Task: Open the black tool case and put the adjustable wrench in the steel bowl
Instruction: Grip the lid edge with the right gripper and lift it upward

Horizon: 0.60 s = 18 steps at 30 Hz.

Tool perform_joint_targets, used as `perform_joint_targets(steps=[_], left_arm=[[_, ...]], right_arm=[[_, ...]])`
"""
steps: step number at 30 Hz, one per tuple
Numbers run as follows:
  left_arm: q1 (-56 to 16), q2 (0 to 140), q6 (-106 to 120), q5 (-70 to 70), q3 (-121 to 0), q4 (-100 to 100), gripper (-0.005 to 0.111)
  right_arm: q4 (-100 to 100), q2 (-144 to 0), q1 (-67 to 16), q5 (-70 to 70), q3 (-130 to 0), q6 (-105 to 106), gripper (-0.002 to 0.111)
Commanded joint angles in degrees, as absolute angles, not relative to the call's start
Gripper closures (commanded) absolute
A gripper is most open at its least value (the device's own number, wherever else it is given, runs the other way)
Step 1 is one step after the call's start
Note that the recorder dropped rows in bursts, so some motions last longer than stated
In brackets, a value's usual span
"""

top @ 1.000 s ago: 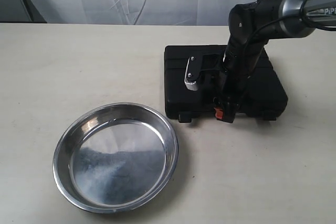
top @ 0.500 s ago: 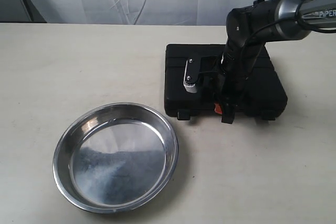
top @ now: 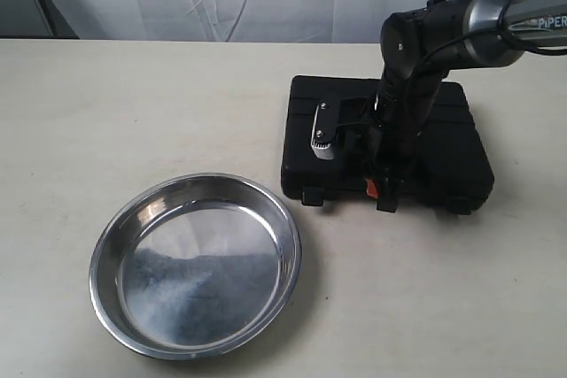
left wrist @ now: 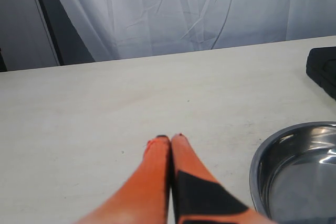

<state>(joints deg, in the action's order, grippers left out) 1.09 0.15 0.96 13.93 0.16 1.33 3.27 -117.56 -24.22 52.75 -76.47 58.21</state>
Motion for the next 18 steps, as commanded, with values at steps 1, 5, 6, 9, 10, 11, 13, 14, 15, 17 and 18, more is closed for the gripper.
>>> perform_joint_targets(steps=[1, 5, 6, 9, 10, 11, 13, 14, 15, 17, 18], left_arm=[[1.10, 0.00, 0.61, 13.25, 0.00, 1.17, 0.107], [1.10, 0.00, 0.61, 13.25, 0.00, 1.17, 0.107], [1.10, 0.00, 0.61, 13.25, 0.00, 1.17, 0.107], [1.10, 0.00, 0.61, 13.25, 0.00, 1.17, 0.107], [1.10, 0.00, 0.61, 13.25, 0.00, 1.17, 0.107], [1.10, 0.00, 0.61, 13.25, 0.00, 1.17, 0.107], [1.10, 0.00, 0.61, 13.25, 0.00, 1.17, 0.107], [1.10, 0.00, 0.61, 13.25, 0.00, 1.17, 0.107], [1.10, 0.00, 0.61, 13.25, 0.00, 1.17, 0.107], [1.10, 0.00, 0.61, 13.25, 0.00, 1.17, 0.107], [1.10, 0.00, 0.61, 13.25, 0.00, 1.17, 0.107]], right_arm=[[3.04, -114.56, -24.11, 55.37, -76.82, 55.71, 0.109], [3.36, -111.32, -24.11, 55.73, -76.82, 55.41, 0.109], [3.36, -110.79, -24.11, 55.85, -76.82, 55.41, 0.109], [3.78, -108.74, -24.11, 58.13, -76.82, 55.06, 0.109], [5.10, -107.56, -24.11, 58.63, -76.82, 53.61, 0.109], [5.89, -107.10, -24.11, 58.92, -76.82, 53.07, 0.109], [6.75, -106.18, -24.11, 59.71, -76.82, 52.94, 0.109], [7.02, -105.88, -24.11, 59.99, -76.82, 52.94, 0.109], [7.01, -104.71, -24.11, 60.95, -76.82, 52.64, 0.109], [6.20, -102.94, -24.11, 61.66, -76.82, 51.97, 0.109], [5.74, -102.09, -24.11, 62.23, -76.82, 51.83, 0.109]])
